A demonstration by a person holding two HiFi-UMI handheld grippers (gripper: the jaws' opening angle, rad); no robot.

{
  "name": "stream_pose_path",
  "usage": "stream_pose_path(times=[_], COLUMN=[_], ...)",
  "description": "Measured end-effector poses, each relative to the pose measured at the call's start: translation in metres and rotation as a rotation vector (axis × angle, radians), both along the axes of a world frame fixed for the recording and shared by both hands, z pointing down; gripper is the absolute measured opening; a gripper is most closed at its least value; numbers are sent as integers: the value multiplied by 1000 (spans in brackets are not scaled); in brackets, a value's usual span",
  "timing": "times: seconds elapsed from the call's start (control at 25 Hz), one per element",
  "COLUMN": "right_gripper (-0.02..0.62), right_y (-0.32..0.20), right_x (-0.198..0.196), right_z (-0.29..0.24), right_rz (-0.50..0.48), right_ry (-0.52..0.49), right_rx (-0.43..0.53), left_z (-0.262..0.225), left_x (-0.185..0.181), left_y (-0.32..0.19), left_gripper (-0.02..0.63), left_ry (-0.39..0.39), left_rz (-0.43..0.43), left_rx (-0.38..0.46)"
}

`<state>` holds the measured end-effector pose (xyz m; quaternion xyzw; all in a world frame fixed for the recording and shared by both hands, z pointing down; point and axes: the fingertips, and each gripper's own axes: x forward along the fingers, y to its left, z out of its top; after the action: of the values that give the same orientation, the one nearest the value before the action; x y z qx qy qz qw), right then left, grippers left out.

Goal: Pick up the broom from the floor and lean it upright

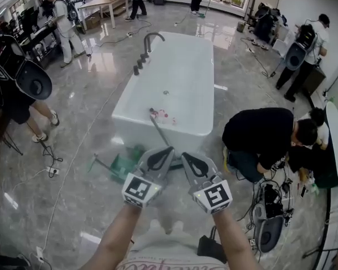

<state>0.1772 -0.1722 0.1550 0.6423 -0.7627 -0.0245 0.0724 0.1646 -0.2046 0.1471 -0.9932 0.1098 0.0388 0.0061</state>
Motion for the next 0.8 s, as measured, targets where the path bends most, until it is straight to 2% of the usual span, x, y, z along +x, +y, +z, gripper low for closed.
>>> stream_pose_path(times=[0.24, 0.6, 0.8], right_gripper=[2, 2, 2], right_y=[8, 7, 3], right_x=[24, 23, 23], right_z=[-24, -23, -27], right_rz=[30, 14, 9], right_ry=[-37, -34, -36], right_rx=[56, 43, 46], left_z=[-20, -29, -30], left_x=[2, 6, 7], left_y=[5, 4, 3], left_gripper=[0, 0, 0], left_ry=[41, 66, 55], left_rz=[-11, -16, -16], left_rx=[17, 31, 34])
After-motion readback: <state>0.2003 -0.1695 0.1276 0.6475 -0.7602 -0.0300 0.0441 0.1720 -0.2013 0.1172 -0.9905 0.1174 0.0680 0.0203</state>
